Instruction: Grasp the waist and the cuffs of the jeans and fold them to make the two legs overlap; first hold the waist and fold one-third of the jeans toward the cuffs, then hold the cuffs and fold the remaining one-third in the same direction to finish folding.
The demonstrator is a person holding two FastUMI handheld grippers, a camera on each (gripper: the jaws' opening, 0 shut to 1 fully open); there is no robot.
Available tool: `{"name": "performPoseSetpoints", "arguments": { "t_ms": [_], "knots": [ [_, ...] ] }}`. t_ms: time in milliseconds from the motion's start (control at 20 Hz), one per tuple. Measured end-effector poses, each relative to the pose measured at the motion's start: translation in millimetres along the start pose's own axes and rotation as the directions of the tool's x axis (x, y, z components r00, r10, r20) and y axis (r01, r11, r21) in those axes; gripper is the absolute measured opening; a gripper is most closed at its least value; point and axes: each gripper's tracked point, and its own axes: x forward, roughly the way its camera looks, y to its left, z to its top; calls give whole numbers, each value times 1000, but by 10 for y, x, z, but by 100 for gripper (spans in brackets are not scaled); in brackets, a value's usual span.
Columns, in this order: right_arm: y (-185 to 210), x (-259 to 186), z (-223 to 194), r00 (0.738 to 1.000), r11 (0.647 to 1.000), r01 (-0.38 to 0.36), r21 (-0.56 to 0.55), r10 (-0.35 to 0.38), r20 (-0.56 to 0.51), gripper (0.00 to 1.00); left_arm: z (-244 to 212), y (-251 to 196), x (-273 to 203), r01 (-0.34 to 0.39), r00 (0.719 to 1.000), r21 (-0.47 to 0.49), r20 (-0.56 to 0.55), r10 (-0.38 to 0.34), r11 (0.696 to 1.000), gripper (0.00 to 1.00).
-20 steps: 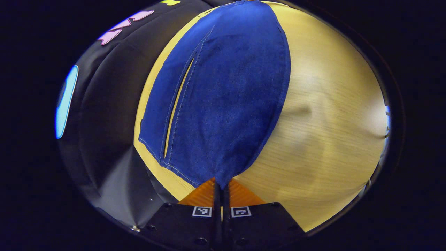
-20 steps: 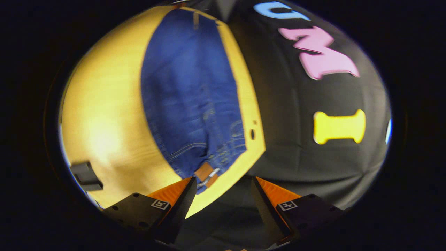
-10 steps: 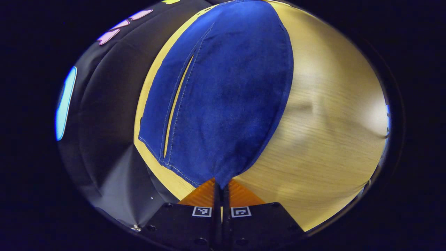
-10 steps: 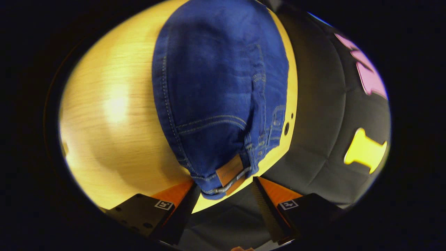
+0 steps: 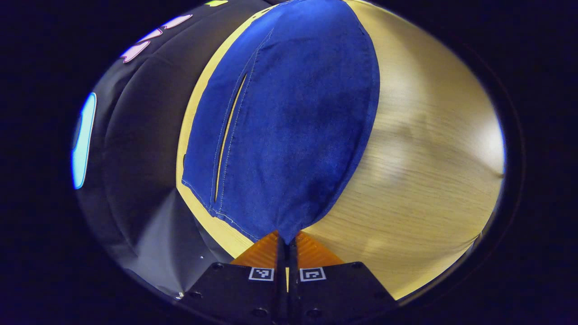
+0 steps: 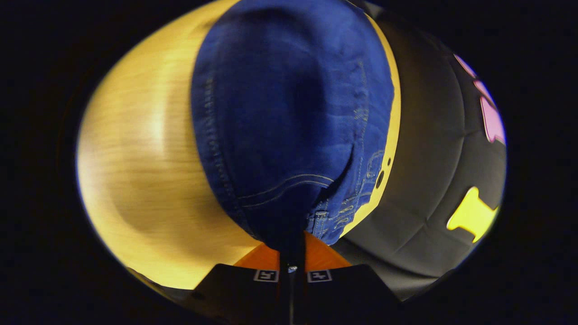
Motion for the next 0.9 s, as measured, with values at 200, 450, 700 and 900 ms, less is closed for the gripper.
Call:
{"name": "performPoseSetpoints", "arguments": {
  "t_ms": [200,450,700,900],
  "knots": [
    [14,-60,-15,999,999,-25,-23,25,34,5,5,-62,-26,31,999,-62,-7,-31,998,6],
    [-100,-247,-21,997,1000,-7,10,7,79,5,111,-32,-165,57,998,-191,3,-58,980,6],
    [-594,-675,47,993,997,25,76,-33,116,5,418,221,-412,126,991,-339,80,-105,932,6],
    [-1313,-950,174,987,946,18,325,-69,146,5,635,549,-510,252,967,-543,180,-183,801,6]
  ]
}}
